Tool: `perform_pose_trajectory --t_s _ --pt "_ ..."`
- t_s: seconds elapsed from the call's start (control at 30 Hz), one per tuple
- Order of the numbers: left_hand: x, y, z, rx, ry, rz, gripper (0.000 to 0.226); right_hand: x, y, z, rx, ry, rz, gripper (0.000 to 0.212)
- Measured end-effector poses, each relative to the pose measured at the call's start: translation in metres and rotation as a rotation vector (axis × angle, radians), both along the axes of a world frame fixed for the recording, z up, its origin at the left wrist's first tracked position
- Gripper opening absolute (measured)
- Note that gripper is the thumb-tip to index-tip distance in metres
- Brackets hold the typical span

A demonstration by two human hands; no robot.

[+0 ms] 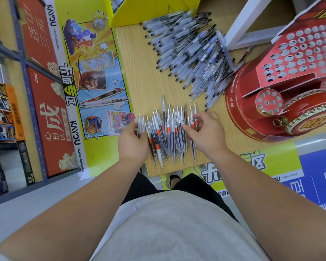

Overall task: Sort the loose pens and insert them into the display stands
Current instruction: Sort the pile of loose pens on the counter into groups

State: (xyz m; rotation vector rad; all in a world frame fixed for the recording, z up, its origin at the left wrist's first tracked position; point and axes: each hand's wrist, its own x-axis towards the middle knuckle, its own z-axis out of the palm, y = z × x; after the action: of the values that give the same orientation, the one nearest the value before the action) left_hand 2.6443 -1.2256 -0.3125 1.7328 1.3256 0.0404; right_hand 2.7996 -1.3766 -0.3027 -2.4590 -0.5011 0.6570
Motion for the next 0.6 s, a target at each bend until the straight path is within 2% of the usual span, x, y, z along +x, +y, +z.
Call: perform_pose_trajectory --t_s 0.03,0.1,0.17,0.4,0.6 --pt "-0.001 -0.001 0.0 -0.004 0.003 0.002 0.01 -0.001 0.0 0.0 0.018 0.012 0.01 0.044" --pt "-0.001 -0.002 -0.002 -0.017 0.017 0.026 0.023 -0.002 0.002 0.0 0.054 0.032 0.017 0.04" --pt "0.0 -0.003 -0.002 -0.01 0.035 0.042 0.026 -0.003 0.004 0.0 0.064 0.034 0.011 0.037" --pt "-0.002 -0.003 0.004 0.021 0.019 0.004 0.012 -0.005 0.004 -0.003 0.069 0.045 -0.01 0.035" --pt "-0.003 -0.006 0.001 -0.024 0.016 0.039 0.011 -0.006 0.01 -0.003 0.084 0.092 0.0 0.037"
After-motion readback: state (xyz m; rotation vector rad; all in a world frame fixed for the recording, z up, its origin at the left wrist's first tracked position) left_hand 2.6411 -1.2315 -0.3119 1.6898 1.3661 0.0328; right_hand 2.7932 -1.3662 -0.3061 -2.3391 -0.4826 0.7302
